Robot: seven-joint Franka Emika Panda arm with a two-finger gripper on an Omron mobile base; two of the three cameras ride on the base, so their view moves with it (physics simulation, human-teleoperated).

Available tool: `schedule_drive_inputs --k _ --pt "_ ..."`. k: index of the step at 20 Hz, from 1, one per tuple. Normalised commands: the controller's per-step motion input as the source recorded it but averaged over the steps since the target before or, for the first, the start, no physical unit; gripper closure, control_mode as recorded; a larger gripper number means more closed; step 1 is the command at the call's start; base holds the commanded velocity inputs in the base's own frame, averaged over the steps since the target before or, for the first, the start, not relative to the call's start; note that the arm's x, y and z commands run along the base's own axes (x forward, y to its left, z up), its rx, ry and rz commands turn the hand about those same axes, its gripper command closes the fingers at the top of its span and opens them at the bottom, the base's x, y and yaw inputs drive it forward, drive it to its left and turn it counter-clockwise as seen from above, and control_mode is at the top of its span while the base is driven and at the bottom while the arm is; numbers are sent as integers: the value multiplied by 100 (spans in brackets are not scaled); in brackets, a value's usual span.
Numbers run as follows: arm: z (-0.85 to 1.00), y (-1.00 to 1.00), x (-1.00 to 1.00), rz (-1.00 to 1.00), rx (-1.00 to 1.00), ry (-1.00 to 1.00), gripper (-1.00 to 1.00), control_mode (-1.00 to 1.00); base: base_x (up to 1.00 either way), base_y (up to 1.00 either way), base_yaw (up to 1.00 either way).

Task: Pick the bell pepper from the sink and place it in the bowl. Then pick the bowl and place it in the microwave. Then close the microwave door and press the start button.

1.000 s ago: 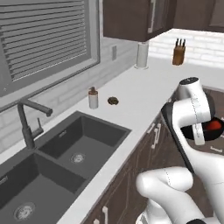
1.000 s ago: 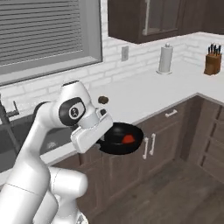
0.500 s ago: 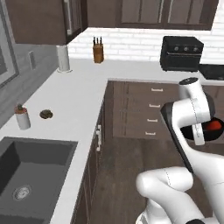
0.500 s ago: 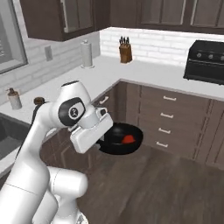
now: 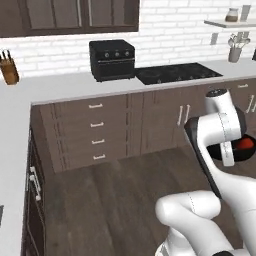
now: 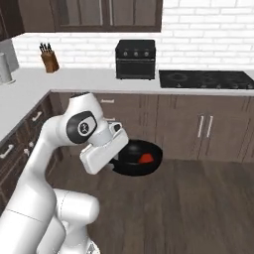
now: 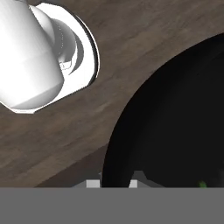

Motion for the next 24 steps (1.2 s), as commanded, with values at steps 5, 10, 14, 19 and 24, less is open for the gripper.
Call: schedule_drive_inputs --k 5,10,14,19,24 --pt "0 0 0 0 0 0 100 100 8 -41 -62" --pt "0 0 0 0 0 0 100 100 17 -36 -59" --pt "0 0 0 0 0 0 100 100 18 -29 -59" --pt "0 0 0 0 0 0 100 100 15 -32 -59" --pt "0 0 0 0 0 0 100 100 16 -25 -60"
